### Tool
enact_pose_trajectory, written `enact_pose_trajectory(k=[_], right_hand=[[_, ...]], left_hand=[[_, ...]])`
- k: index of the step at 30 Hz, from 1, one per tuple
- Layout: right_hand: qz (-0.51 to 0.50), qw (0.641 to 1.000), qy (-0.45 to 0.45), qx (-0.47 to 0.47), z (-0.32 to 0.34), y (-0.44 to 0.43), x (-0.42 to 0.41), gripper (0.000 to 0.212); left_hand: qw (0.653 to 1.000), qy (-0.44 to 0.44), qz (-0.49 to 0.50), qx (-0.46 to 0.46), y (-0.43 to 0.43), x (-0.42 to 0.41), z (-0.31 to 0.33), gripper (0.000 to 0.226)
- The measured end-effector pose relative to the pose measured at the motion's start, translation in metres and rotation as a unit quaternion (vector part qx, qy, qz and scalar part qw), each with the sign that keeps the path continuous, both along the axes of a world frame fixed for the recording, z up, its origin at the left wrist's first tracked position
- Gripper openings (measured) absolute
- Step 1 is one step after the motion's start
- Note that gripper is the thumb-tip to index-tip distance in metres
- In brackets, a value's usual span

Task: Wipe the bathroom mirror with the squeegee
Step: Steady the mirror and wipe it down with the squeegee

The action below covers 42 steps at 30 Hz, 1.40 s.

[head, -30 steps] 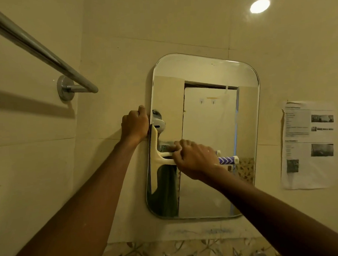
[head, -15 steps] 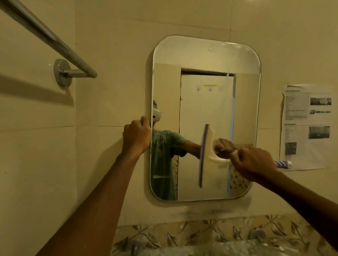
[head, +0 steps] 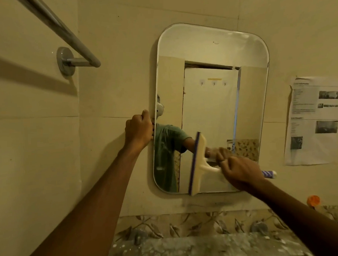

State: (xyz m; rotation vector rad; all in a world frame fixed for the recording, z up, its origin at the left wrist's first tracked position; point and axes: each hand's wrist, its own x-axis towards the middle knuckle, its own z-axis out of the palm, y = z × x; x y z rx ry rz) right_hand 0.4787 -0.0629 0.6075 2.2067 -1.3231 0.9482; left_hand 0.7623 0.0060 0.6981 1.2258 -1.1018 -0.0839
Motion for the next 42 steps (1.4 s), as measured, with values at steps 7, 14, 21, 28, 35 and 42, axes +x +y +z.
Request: enact_pose_trajectory(k=[7, 14, 21, 28, 35, 42], right_hand=[[0.061, 0.997, 0.016, -0.051, -0.005, 0.028, 0.045, 0.053], [0.058, 0.998, 0.039, -0.003, -0.012, 0.016, 0.069, 0.052], [-0.071, 0.997, 0.039, 0.013, -0.012, 0.003, -0.032, 0.047], [0.074, 0.995, 0.026, -0.062, 0.012, 0.038, 0.087, 0.047], [0.063, 0.998, -0.003, 0.01, 0.006, 0.008, 0.047, 0.032], [0.003, 0.999, -0.043, -0.024, 0.006, 0.018, 0.009, 0.055]], left_hand=[[1.0, 0.0, -0.006, -0.008, 0.003, -0.002, -0.001, 0.053], [1.0, 0.001, -0.007, 0.009, -0.001, 0.002, 0.001, 0.052], [1.0, -0.019, 0.015, -0.009, -0.001, -0.002, 0.0, 0.055], [0.999, 0.029, -0.033, 0.009, 0.003, 0.003, 0.002, 0.049], [0.997, 0.044, -0.061, 0.026, 0.002, 0.005, 0.003, 0.045], [0.998, 0.033, -0.048, 0.033, 0.004, 0.002, 0.007, 0.046]])
